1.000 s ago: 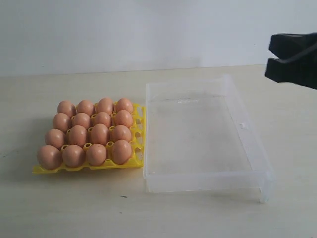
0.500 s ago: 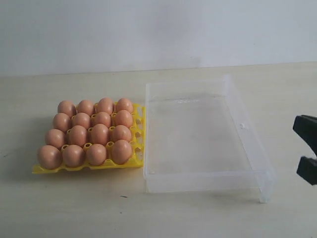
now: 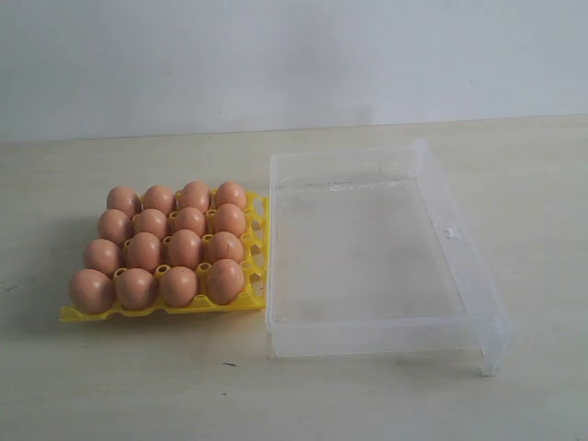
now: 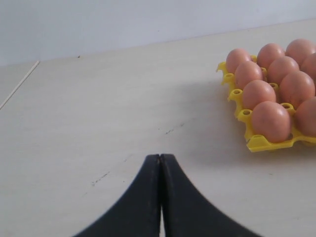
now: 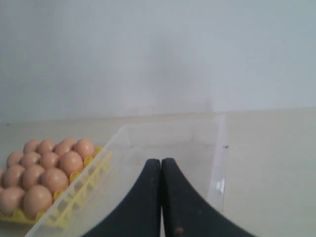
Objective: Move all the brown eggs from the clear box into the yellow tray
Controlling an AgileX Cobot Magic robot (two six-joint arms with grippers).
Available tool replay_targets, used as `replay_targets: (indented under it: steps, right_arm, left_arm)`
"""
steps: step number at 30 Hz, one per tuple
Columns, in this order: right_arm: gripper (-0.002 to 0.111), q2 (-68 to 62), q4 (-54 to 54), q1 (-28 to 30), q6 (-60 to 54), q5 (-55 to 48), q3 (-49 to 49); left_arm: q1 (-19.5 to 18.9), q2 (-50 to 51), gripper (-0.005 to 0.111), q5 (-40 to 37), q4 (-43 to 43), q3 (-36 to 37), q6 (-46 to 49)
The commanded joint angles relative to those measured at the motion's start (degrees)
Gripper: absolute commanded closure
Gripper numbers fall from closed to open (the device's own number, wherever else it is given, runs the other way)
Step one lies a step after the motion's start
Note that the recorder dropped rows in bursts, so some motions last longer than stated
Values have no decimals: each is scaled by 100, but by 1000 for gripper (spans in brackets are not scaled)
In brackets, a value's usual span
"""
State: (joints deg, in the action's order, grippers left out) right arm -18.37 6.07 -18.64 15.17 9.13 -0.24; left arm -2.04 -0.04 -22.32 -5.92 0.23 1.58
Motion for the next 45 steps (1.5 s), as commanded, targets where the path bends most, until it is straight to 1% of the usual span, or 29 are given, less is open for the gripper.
replay_targets:
  steps: [1, 4, 8, 13, 14, 20, 27, 37, 42, 45]
  right_arm:
    - [108, 694, 31, 496, -18, 2, 24]
    - [108, 1072, 31, 851, -18, -51, 24]
    - [108, 1293, 20, 1208, -18, -673, 24]
    - [108, 1420, 6, 1434, -18, -2558, 24]
    - [108, 1451, -19, 1447, 26, -2684, 24]
    - [108, 1837, -19, 1462, 42, -2699, 24]
    - [108, 1837, 12, 1743, 42, -2683, 24]
    - [108, 1837, 12, 1745, 24, -2696, 24]
    - [108, 1837, 24, 1731, -911, -2718, 24]
    - [108, 1837, 24, 1731, -960, -2718, 24]
  left_arm:
    - [34, 4, 107, 52, 14, -23, -26]
    - [34, 4, 107, 52, 14, -23, -26]
    - [34, 4, 107, 52, 14, -23, -26]
    - [34, 4, 107, 52, 14, -23, -26]
    - [34, 4, 107, 52, 14, -23, -26]
    - [34, 4, 107, 52, 14, -23, -26]
    - [34, 4, 107, 52, 14, -23, -26]
    - [34, 4, 107, 52, 14, -23, -26]
    - [34, 4, 107, 52, 14, -23, -26]
    - [34, 4, 107, 52, 14, -23, -26]
